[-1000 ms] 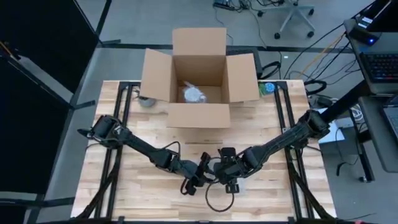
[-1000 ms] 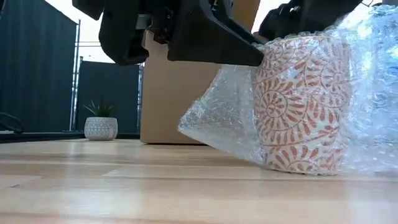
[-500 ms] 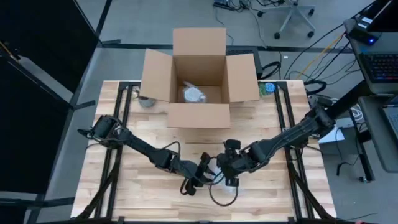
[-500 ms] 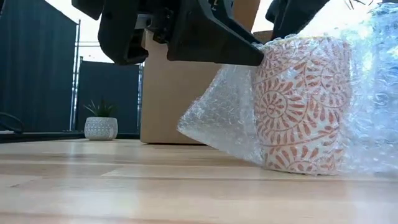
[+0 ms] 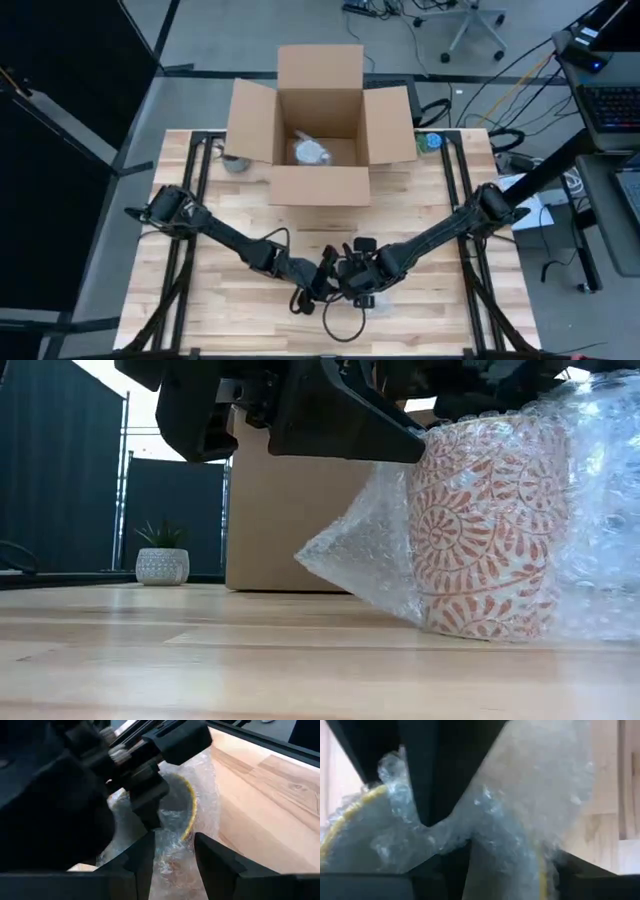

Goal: Wrap mug
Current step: Wrap the orange mug with bubble wrap

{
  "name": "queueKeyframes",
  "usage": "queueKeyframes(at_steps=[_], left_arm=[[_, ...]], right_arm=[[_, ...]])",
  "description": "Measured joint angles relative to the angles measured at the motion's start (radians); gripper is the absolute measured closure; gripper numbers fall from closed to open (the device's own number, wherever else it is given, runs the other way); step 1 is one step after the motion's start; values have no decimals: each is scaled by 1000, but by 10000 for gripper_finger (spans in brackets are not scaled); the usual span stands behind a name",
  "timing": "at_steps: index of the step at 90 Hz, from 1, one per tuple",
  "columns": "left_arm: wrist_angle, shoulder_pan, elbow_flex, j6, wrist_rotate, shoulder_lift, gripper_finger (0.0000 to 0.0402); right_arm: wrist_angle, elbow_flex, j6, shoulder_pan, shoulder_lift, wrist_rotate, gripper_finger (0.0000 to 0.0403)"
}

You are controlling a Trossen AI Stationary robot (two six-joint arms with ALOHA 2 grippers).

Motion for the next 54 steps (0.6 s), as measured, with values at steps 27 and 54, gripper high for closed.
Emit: queueKeyframes(at_steps=[27,54], left_arm=[[-5,1,0,1,0,0,277],[-5,0,0,1,0,0,277]], right_arm=[[-44,-11,-6,-2,-155,-10,237],[6,-9,5,-3,-234,63,236]])
